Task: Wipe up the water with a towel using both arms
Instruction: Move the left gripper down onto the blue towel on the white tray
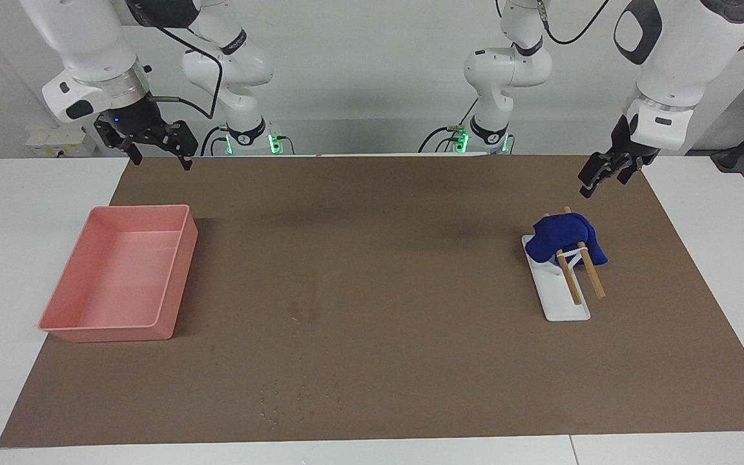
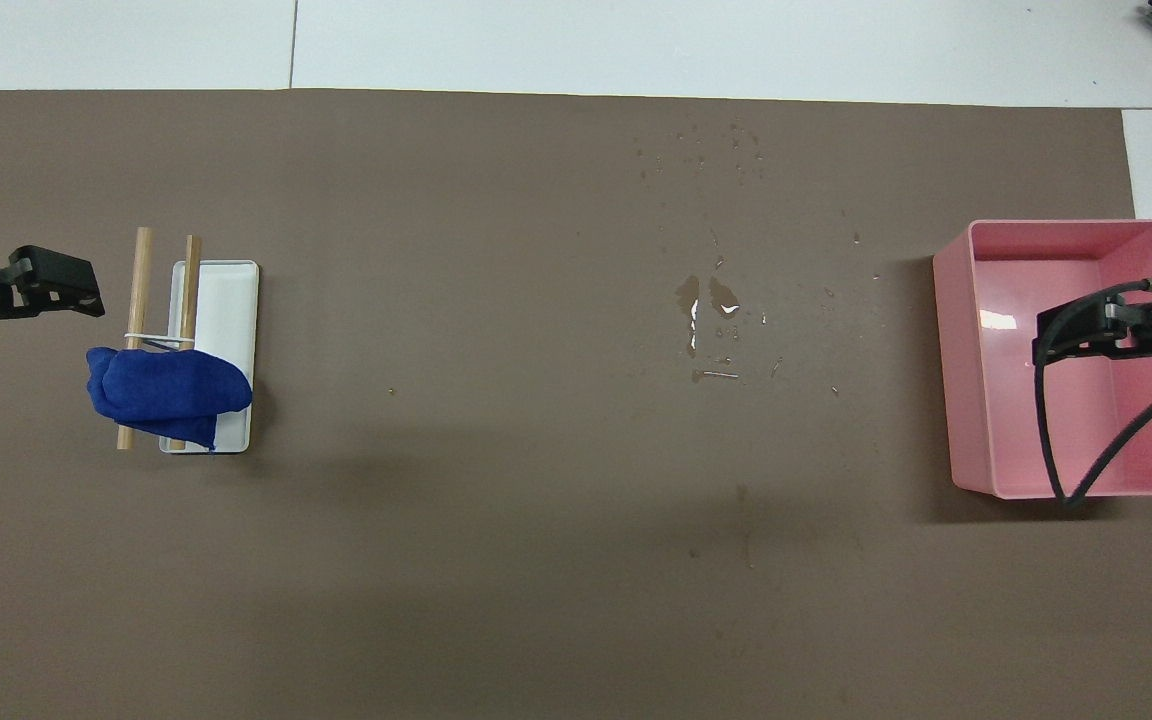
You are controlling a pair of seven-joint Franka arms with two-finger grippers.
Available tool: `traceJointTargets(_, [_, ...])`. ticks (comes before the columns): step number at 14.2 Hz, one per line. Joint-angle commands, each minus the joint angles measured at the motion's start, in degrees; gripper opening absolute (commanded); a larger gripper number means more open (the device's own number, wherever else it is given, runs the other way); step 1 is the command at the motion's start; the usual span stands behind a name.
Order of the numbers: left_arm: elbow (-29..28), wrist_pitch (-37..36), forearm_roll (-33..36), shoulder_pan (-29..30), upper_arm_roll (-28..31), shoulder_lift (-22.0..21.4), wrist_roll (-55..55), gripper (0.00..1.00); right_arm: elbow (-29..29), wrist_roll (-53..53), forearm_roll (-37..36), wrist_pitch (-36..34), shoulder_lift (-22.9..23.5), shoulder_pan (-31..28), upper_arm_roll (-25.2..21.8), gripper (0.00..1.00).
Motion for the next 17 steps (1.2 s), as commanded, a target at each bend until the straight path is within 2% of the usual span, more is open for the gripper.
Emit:
traceJointTargets(1, [-14.0,9.5,0.7,1.8,-0.1,-7.4,-0.4,1.0,-1.6,-0.7,0.5,0.0,-1.5,-0.5,0.1,1.0])
traceJointTargets(4, [-16.7,12.0,0.8,3.0,0.0,-7.4,0.2,1.0,-1.6,-0.7,0.6,0.0,-1.5,-0.5,0.1,1.0])
traceJointTargets(6, [-20.0,16.3,0.8,3.1,0.0,-6.8,0.4,1.0,-1.6,-0.8,0.6,0.0,-1.5,-0.5,0.1,1.0])
traceJointTargets(8, [-23.6,20.5,3.8,3.0,-0.1,-6.0,1.7,1.0,-1.5,-0.8,0.5,0.0,-1.5,-0.5,0.1,1.0])
traceJointTargets(10, [-24.0,21.3,4.5,2.9,-0.1,-4.6,1.8,1.0,-1.6,-0.8,0.5,0.0,-1.5,-0.5,0.1,1.0])
traceJointTargets(17, [-26.8,22.8,4.5,3.0,0.0,-3.7,7.9,1.0,-1.6,-0.8,0.6,0.0,-1.5,-0.5,0.1,1.0])
